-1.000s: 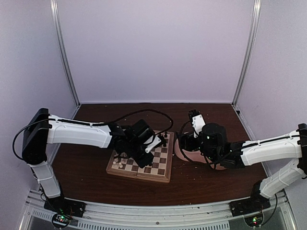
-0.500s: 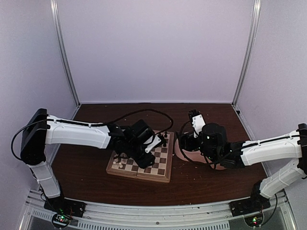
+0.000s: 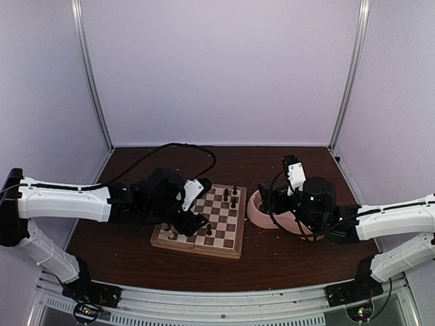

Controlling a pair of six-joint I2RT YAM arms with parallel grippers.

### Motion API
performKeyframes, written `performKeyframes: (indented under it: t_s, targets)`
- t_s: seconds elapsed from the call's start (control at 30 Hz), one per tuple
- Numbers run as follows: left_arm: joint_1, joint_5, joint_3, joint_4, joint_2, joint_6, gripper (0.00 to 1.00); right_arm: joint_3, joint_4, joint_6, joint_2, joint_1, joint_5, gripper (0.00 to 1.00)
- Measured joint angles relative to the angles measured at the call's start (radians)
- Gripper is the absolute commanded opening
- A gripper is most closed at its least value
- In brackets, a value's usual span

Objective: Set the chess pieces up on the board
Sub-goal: Place the queen on the chessboard.

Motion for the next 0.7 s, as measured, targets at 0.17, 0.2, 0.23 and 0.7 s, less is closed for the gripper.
performKeyframes:
  t_s: [0.17,0.2,0.23,0.7]
  targets:
    - [0.0,-0.039,-0.05,0.063,-0.049,-0.01,0.97,0.06,-0.097,0.057,0.011,0.0,0.047,1.0]
    - [0.0,-0.046,-0.053,0.071,-0.05,-0.014,0.98,0.088,-0.122,0.07,0.026,0.0,0.061,1.0]
    - [0.0,-0.053,-0.057,0.081,-0.051,-0.017,0.98,0.111,-0.142,0.084,0.037,0.0,0.072,1.0]
    - [0.0,-0.074,-0.135,0.167,-0.219,-0.048,0.98,0.148,-0.242,0.143,0.053,0.0,0.059,1.0]
